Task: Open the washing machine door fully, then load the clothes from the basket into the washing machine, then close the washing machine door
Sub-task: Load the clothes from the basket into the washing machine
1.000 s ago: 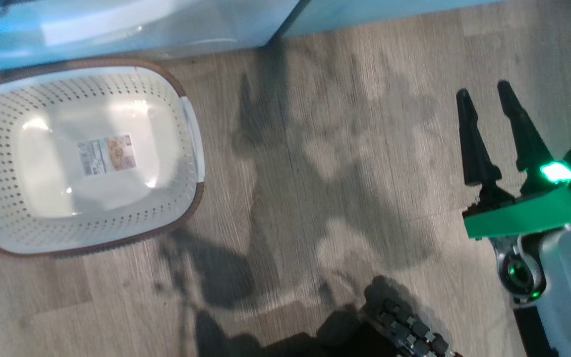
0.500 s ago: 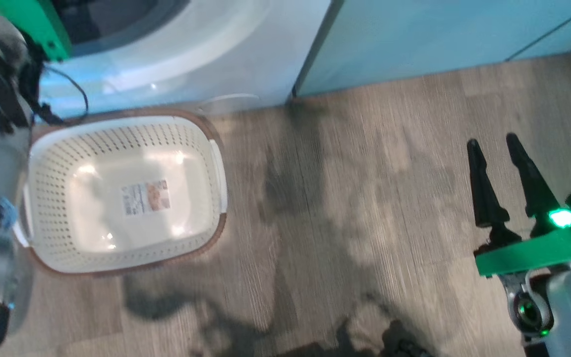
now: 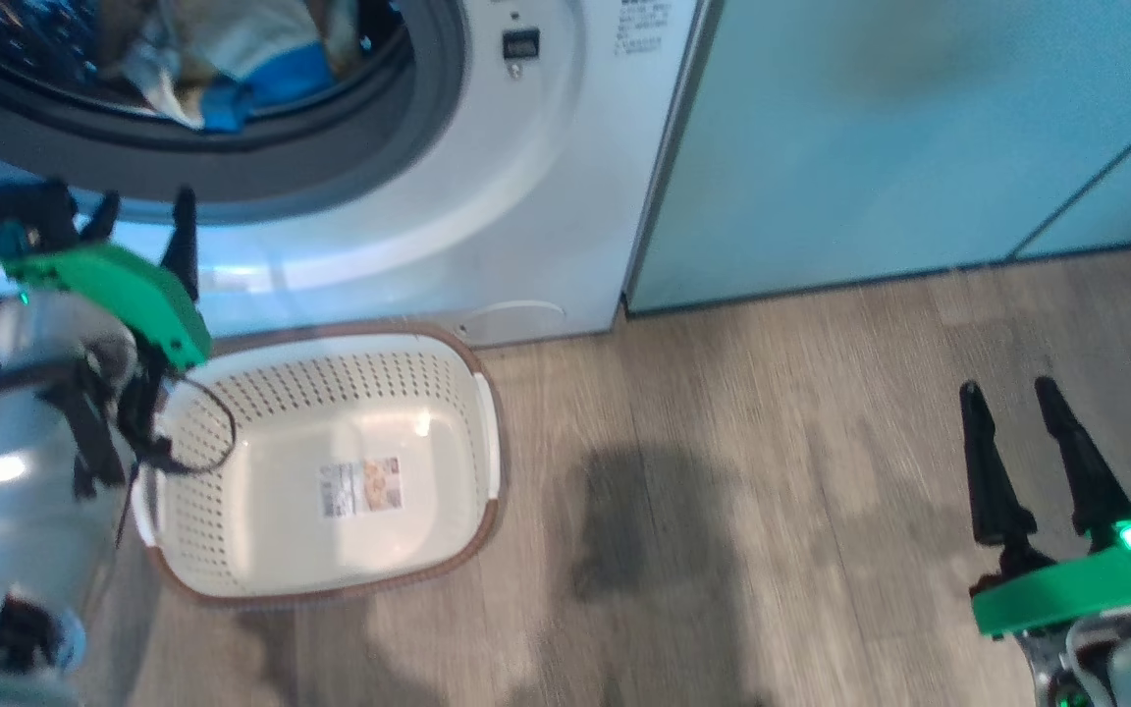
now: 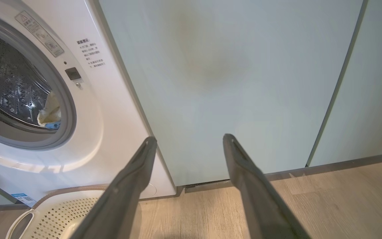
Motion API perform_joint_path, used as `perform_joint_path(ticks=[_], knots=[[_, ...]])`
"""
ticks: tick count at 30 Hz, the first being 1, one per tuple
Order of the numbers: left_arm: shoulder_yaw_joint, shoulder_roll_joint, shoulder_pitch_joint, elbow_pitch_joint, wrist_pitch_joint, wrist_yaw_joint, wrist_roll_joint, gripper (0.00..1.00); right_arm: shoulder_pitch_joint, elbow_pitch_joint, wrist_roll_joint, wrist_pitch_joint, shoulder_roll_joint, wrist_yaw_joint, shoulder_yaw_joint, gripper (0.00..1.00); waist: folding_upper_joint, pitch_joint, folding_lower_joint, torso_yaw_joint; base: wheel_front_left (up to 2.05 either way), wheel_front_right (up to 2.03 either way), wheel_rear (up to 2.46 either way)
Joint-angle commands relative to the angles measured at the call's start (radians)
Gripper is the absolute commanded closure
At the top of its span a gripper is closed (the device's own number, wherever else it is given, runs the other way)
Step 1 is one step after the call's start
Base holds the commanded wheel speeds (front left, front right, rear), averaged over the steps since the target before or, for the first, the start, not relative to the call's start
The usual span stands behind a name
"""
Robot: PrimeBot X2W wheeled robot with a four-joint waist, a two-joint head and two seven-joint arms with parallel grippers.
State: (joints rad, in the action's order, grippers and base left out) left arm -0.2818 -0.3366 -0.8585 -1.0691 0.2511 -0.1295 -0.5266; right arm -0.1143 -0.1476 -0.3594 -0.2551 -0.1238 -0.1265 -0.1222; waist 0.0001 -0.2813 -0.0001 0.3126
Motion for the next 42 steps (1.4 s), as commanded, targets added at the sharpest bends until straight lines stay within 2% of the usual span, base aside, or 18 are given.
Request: perform_joint_path(ticks=[1,11,24,33,42], knots=[[0.045,-0.054,0.018,0.062,0.010,0.004,-0.007,0.00,0.011,0.028,0.006,-0.007,-0.026,-0.004,-0.007,0.00,-0.0001,0.048,0.0001,-0.026,0.00,0.00,0.00],[0.166,-0.043,0.353,0.389,0.010,0.059,0.012,0.00,0.073,0.032,0.012,-0.007,-0.037,-0.004,0.015,0.00,-0.0001,0.139,0.0001,-0.073,0.00,0.00,0.00],[0.290,-0.002,0.641,0.665,0.011,0.085,0.054,0.00,0.131,0.039,0.019,-0.007,-0.034,-0.004,0.035,0.00,-0.0001,0.213,0.0001,-0.095,0.00,0.00,0.00],[0.342,0.027,0.759,0.788,0.011,0.098,0.109,0.00,0.159,0.043,0.023,-0.007,-0.031,-0.004,0.049,0.00,-0.0001,0.251,0.0001,-0.097,0.00,0.00,0.00],[0.380,0.031,0.801,0.803,0.011,0.095,0.130,0.00,0.171,0.042,0.026,-0.007,-0.034,-0.004,0.044,0.00,-0.0001,0.270,0.0001,-0.106,0.00,0.00,0.00]])
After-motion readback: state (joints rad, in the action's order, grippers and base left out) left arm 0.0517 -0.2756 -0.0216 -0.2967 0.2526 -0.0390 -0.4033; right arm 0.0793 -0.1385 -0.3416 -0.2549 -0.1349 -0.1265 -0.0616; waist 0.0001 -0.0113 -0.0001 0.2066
